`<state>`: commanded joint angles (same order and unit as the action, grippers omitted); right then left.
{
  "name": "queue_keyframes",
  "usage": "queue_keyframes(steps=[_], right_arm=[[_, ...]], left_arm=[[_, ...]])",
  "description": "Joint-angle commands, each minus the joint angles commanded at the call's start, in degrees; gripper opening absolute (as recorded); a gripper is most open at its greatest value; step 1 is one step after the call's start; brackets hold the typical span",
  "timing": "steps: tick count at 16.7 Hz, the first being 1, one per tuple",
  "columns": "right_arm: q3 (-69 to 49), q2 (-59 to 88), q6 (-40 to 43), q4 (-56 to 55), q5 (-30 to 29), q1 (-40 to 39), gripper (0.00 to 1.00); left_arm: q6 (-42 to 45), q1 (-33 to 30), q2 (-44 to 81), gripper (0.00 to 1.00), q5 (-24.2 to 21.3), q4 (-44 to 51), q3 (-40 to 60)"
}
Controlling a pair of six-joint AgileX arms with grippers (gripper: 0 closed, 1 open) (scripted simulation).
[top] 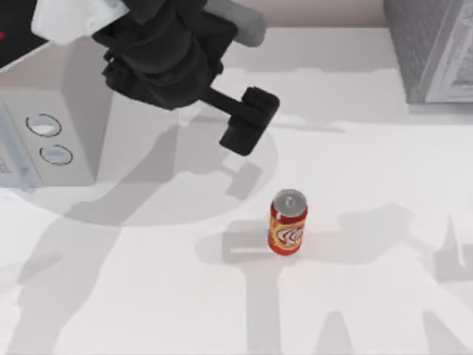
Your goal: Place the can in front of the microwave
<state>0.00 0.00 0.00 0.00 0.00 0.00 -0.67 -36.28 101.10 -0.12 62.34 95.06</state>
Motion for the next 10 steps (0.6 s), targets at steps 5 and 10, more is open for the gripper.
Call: queue_keyframes(steps=[5,10], right_arm=[[0.0,0.0,0.0,0.0,0.0,0.0,1.00],[0.0,0.0,0.0,0.0,0.0,0.0,1.00]], left_arm=[[-0.2,-7.7,21.5,1.00,0.0,13.2,20.2],[-0.3,-11.3,31.7,1.00,-0.1,19.5,29.9]])
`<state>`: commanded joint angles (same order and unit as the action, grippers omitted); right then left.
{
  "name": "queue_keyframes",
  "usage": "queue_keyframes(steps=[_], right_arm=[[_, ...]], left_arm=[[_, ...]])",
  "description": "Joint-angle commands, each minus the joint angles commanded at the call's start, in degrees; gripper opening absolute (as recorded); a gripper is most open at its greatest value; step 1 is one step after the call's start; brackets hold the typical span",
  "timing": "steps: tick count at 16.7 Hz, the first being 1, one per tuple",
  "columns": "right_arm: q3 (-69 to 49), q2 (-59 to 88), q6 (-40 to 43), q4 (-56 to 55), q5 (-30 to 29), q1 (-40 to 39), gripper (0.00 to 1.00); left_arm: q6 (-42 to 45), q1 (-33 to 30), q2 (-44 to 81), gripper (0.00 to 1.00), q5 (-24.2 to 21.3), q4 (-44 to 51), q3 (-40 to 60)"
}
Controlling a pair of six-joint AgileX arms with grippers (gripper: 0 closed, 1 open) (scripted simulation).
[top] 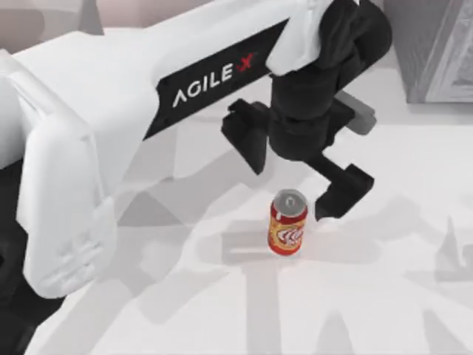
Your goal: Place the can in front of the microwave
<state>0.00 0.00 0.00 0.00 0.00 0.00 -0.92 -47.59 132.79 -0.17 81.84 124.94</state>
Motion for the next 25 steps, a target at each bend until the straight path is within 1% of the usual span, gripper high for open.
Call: queue_keyframes(steps=[6,8,13,18,25], right_arm=[[0.0,0.0,0.0,0.0,0.0,0.0,1.00],[0.0,0.0,0.0,0.0,0.0,0.0,1.00],[0.0,0.0,0.0,0.0,0.0,0.0,1.00],[0.0,0.0,0.0,0.0,0.0,0.0,1.00],[0.0,0.0,0.0,0.0,0.0,0.0,1.00]], left_arm=[[0.0,0.1,0.3,1.00,0.0,-0.1,0.0],[0.2,0.0,0.2,1.00,0.0,-2.3,-2.2],[0.1,0.0,0.5,1.00,0.0,-12.4,-12.0],[0.1,0.0,0.6,1.00,0.0,-13.2,-12.8],[0.1,0.0,0.6,0.47,0.0,-13.2,-12.8]])
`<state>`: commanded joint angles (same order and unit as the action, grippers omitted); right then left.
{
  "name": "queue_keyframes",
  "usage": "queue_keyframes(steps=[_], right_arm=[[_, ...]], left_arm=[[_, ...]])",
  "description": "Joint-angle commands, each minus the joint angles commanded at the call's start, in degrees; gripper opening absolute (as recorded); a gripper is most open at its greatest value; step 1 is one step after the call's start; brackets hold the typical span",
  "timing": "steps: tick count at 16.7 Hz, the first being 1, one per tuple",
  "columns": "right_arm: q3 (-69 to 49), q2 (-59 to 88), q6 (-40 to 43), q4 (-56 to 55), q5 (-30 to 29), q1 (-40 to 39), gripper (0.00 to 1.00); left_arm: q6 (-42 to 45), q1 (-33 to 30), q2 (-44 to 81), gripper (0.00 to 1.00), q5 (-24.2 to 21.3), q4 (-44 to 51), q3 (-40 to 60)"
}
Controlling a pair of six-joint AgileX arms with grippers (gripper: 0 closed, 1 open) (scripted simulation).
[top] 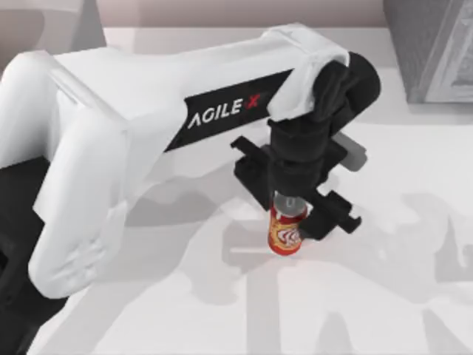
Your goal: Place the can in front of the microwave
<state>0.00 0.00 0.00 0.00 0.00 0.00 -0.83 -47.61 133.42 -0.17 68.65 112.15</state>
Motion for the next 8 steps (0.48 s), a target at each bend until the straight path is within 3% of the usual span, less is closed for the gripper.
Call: queue_keyframes(steps=[6,8], right_arm=[[0.0,0.0,0.0,0.0,0.0,0.0,1.00],[0.0,0.0,0.0,0.0,0.0,0.0,1.00]], left_arm=[[0.0,0.0,0.0,0.02,0.0,0.0,0.0],[0.0,0.0,0.0,0.00,0.0,0.0,0.0]])
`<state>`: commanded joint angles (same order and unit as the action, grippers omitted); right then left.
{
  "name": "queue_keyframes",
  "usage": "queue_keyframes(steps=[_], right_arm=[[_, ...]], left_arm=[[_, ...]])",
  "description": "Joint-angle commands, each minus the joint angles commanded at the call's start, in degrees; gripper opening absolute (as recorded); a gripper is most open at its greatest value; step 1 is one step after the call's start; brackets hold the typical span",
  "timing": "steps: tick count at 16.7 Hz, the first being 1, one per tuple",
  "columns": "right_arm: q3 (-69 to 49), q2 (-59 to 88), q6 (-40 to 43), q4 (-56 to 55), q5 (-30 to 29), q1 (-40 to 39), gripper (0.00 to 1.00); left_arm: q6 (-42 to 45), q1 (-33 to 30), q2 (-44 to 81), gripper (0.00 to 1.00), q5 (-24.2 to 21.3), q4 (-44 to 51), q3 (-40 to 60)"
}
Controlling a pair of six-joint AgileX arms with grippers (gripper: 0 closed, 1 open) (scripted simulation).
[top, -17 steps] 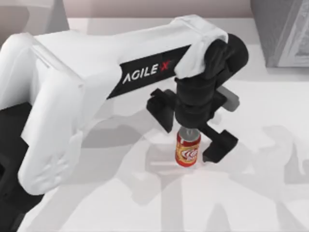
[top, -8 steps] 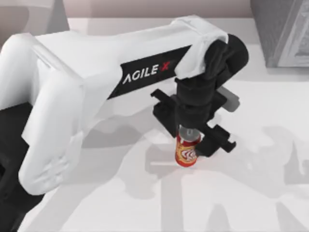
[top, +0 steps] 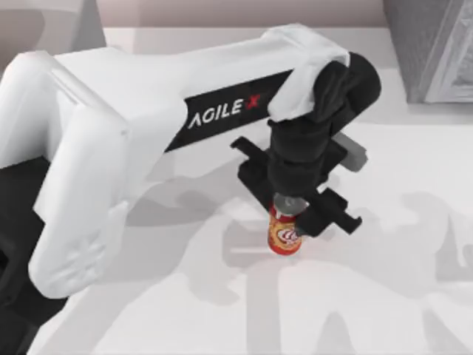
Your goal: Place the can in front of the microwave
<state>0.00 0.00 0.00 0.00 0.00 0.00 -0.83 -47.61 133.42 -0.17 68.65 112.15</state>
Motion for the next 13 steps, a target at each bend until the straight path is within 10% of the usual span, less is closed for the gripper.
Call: queue_keyframes(steps=[13], right_arm=[[0.0,0.0,0.0,0.0,0.0,0.0,1.00]], left_arm=[[0.0,0.0,-0.4,0.00,0.0,7.5,6.9]])
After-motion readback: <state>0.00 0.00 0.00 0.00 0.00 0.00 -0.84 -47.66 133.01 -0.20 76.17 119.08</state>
